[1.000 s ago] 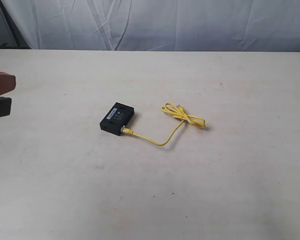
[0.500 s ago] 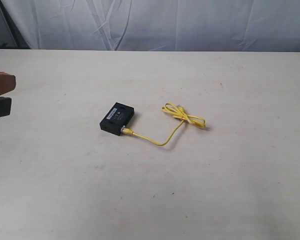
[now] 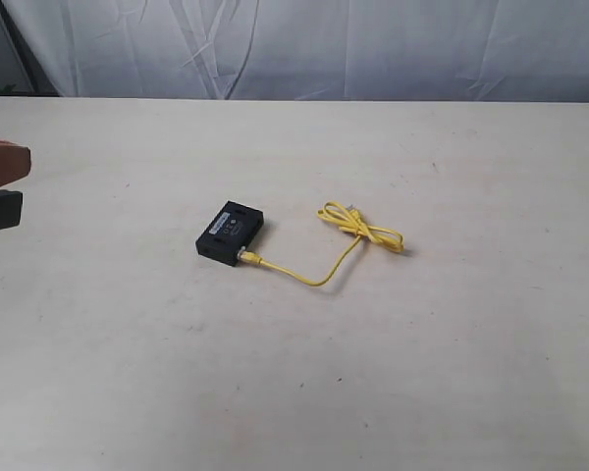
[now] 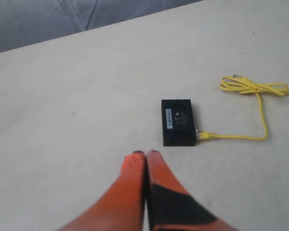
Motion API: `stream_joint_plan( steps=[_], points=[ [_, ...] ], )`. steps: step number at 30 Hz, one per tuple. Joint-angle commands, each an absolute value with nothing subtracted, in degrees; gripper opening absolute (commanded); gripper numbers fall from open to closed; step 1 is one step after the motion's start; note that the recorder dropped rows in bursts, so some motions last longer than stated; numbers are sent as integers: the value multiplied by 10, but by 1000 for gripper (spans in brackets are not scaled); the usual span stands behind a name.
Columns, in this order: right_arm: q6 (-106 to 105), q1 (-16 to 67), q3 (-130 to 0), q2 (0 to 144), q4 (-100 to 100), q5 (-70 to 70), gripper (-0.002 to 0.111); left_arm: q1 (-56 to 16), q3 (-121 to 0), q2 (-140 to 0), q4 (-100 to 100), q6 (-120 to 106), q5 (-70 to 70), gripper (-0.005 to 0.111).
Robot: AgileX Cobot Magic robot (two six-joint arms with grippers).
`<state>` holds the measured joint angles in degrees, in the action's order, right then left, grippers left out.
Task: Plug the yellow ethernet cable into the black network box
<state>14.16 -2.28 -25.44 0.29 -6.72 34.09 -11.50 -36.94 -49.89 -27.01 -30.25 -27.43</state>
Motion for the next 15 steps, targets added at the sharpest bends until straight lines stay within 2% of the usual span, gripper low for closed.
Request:
stream_joint_plan(
  steps=[1,15],
  points=[
    [142,-33,-253,0,-70,338,0,-116,-368,-496,-270,-299,-269,0],
    [83,-33,-198,0,-53,325,0,-116,-368,-496,-270,-299,-269,0]
  ],
)
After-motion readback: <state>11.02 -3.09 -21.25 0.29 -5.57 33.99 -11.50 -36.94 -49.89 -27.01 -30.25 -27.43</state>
